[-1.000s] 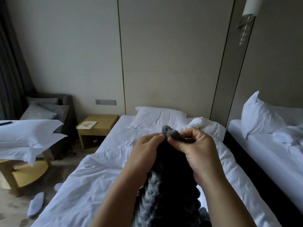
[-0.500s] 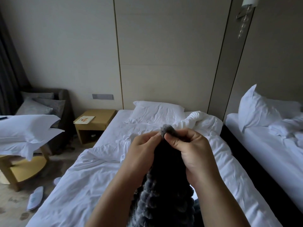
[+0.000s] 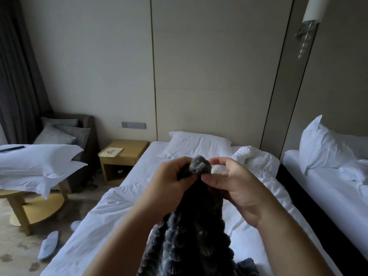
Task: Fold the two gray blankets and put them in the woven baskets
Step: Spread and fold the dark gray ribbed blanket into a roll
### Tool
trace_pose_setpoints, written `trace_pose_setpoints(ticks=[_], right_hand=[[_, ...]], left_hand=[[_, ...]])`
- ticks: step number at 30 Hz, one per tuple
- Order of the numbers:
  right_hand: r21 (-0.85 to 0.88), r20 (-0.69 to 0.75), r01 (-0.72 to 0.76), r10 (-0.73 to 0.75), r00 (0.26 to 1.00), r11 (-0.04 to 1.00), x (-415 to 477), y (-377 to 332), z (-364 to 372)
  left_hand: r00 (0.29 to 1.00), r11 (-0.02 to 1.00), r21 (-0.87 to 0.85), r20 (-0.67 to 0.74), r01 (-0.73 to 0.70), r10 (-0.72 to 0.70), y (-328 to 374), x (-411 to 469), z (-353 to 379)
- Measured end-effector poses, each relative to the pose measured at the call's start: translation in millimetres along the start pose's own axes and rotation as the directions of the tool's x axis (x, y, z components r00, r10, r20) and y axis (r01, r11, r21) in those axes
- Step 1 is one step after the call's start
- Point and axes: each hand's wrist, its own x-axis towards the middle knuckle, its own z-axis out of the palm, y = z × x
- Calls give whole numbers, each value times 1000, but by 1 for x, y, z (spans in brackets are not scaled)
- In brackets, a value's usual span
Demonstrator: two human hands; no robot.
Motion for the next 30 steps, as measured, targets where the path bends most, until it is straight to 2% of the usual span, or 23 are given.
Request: trace_pose_setpoints(ticks=[3, 7, 10, 12, 16, 19, 22, 24, 26, 28, 30], right_hand=[[-171, 300, 29, 24, 954, 985, 10, -19, -4], [-312, 373, 145, -19, 928, 939, 29, -35, 2], [-359, 399, 177, -20, 917, 916, 40, -41, 7], [-321, 359, 198, -74, 930, 926, 46, -42, 14], [-151, 174, 279, -253, 952, 948, 58, -36, 24], [-12, 200, 234, -227, 953, 972, 61, -34, 26], [6, 206, 149, -147, 967, 989, 60, -33, 25], [-38, 184, 135, -126, 975, 990, 59, -32, 23], [-179, 138, 185, -162, 977, 966, 57, -31, 21], [-390, 36, 311, -324, 945, 867, 55, -31, 21], [-574, -41, 442, -563, 825, 690, 53, -30, 24]], left_hand=[[999, 998, -34, 2, -44, 44, 20, 13, -19], [994, 993, -55, 6, -109, 110, 46, 32, -41], [992, 990, -90, -72, -107, 101, 63, 46, -54], [990, 989, -123, -124, -78, 63, 72, 55, -62], [982, 972, -235, -174, 27, -70, 85, 66, -69], [966, 977, -205, -233, 62, -110, 89, 71, -69], [962, 986, -144, -250, 78, -113, 89, 75, -69], [960, 986, -134, -251, 96, -127, 88, 76, -71], [959, 986, -129, -249, 105, -135, 86, 76, -74], [957, 984, -136, -251, 113, -144, 85, 75, -76], [953, 978, -168, -255, 125, -166, 86, 75, -78]])
